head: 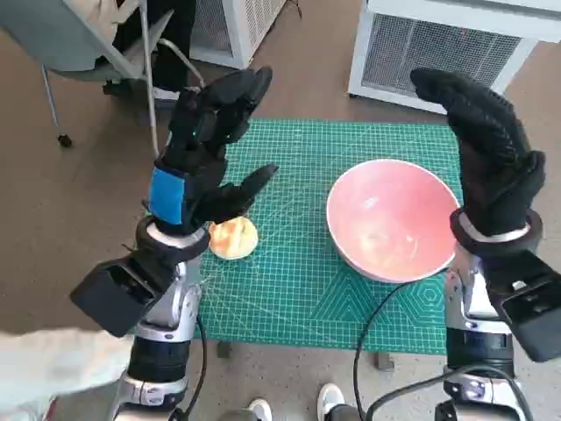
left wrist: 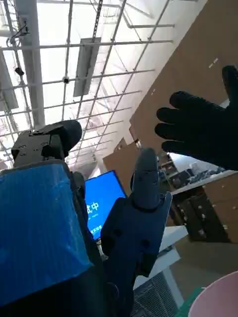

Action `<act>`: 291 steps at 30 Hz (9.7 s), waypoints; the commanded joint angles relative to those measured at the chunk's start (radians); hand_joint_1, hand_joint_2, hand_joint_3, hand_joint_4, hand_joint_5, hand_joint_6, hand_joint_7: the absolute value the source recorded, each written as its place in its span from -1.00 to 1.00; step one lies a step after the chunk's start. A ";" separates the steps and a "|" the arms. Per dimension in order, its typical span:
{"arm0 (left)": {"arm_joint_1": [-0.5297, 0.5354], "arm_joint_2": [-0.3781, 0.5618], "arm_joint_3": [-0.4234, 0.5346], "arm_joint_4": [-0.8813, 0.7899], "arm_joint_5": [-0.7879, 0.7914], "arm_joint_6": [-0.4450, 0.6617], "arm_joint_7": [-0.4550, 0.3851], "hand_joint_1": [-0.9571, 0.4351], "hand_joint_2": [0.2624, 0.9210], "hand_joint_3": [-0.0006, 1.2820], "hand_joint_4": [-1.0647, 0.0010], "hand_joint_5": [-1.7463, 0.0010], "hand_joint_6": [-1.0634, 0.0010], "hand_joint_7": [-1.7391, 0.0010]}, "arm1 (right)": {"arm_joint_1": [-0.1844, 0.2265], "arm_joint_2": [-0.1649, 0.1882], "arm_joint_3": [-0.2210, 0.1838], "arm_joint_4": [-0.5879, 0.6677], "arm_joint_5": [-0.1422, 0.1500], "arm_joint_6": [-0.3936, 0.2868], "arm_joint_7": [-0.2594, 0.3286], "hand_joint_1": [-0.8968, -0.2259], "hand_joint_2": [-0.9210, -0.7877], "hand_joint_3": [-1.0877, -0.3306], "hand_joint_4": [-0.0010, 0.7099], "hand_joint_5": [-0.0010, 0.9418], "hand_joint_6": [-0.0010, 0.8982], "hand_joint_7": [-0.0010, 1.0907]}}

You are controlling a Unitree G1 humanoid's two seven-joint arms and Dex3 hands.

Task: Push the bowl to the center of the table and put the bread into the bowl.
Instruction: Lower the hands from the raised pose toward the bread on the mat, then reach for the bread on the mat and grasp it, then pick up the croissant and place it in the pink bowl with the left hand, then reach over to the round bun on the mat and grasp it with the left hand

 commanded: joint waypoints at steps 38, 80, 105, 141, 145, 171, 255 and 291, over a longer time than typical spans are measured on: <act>0.004 0.013 0.029 0.017 -0.016 -0.005 -0.004 -0.20 1.00 -0.55 0.33 1.00 0.81 0.15 | 0.049 -0.134 -0.219 0.391 0.015 -0.127 -0.054 -0.03 -1.00 -0.13 -0.28 -1.00 -0.73 -0.39; 0.097 0.051 0.077 -0.040 -0.015 0.007 0.039 -0.29 1.00 -0.56 0.35 1.00 0.69 0.32 | -0.080 0.052 -0.283 1.025 -0.043 0.172 -0.222 0.06 -1.00 -0.69 -0.46 -0.98 -0.67 -0.53; 0.235 0.107 0.122 -0.170 0.009 0.025 0.071 -0.28 1.00 -0.52 0.35 1.00 0.46 0.63 | -0.257 0.173 -0.255 1.044 -0.076 0.296 -0.300 0.14 -1.00 -0.72 -0.52 -0.99 -0.62 -0.53; 0.252 0.950 0.086 0.021 0.179 -0.081 -0.605 -0.11 0.53 -1.00 0.32 0.99 0.12 0.93 | -0.120 0.042 -0.103 0.351 0.163 -0.126 0.332 -0.14 -1.00 -0.30 -0.24 -0.95 -0.56 -0.44; 0.223 0.952 0.039 0.075 0.200 -0.119 -0.632 -0.11 0.46 -1.00 0.31 0.99 0.07 0.94 | -0.090 0.037 -0.092 0.279 0.173 -0.112 0.334 -0.13 -1.00 -0.30 -0.24 -0.96 -0.59 -0.44; 0.117 0.833 -0.204 0.310 0.441 -0.193 -0.559 0.10 0.47 -0.99 0.36 0.99 0.08 0.99 | -0.014 0.042 -0.058 0.161 0.142 -0.080 0.250 -0.15 -1.00 -0.33 -0.23 -0.98 -0.63 -0.35; -0.639 0.226 -0.464 0.960 0.676 -0.180 -0.170 0.37 1.00 -0.78 0.03 -0.45 -0.21 -0.41 | 0.064 0.031 -0.076 0.070 0.204 -0.033 0.267 -0.06 -1.00 -0.23 -0.28 -0.99 -1.00 0.18; -0.170 0.324 -0.029 0.338 0.198 -0.296 -0.095 -0.16 1.00 -0.92 0.51 0.94 0.24 0.90 | 0.116 0.021 -0.083 0.006 0.202 -0.028 0.255 -0.13 -1.00 -0.20 -0.32 -1.00 -1.00 0.11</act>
